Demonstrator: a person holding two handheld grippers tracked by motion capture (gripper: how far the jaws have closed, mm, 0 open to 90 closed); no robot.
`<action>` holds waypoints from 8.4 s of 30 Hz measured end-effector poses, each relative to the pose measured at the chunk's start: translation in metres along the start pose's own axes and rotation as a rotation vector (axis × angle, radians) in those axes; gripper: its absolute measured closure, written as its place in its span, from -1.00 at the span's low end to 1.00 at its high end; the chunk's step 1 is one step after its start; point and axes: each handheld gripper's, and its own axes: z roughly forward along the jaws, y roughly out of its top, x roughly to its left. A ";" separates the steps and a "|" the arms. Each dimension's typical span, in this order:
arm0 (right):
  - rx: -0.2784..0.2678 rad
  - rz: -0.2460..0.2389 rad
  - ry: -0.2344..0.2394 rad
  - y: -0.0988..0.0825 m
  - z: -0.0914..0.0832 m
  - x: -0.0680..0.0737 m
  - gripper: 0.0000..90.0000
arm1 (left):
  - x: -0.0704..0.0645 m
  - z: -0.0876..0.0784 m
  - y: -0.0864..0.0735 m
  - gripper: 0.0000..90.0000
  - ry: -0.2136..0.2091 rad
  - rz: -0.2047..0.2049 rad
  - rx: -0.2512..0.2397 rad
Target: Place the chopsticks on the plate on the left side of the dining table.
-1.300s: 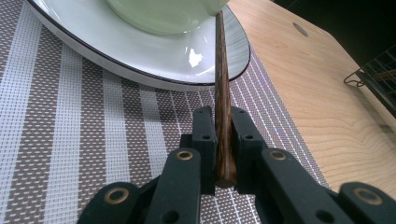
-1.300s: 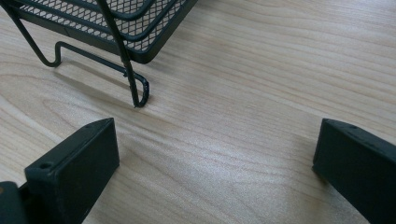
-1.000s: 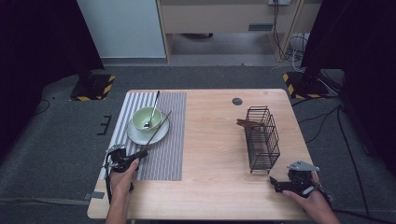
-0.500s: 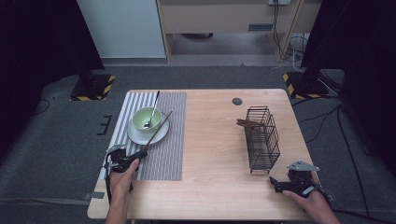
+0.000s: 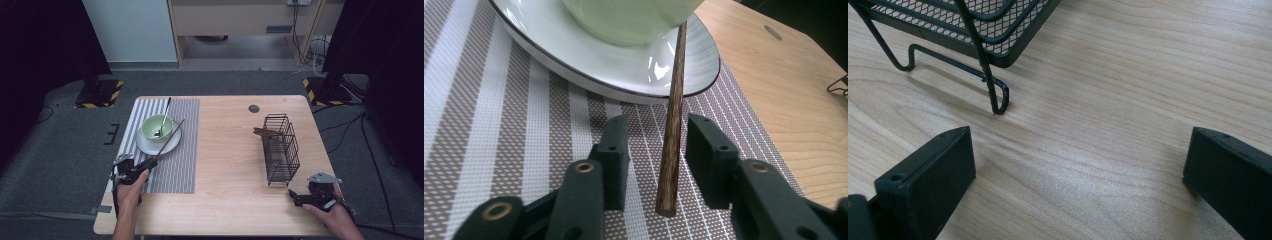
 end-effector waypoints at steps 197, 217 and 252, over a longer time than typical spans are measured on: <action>-0.001 0.000 0.001 -0.001 -0.001 0.000 -0.99 | -0.291 0.080 0.091 0.05 -0.385 0.562 -0.044; -0.001 0.000 0.001 -0.001 -0.001 0.000 -0.99 | -0.294 0.088 0.097 -0.11 -0.398 0.575 -0.039; 0.000 -0.003 0.003 -0.001 -0.001 0.000 -0.99 | -0.323 0.107 0.119 0.55 -0.353 0.546 0.165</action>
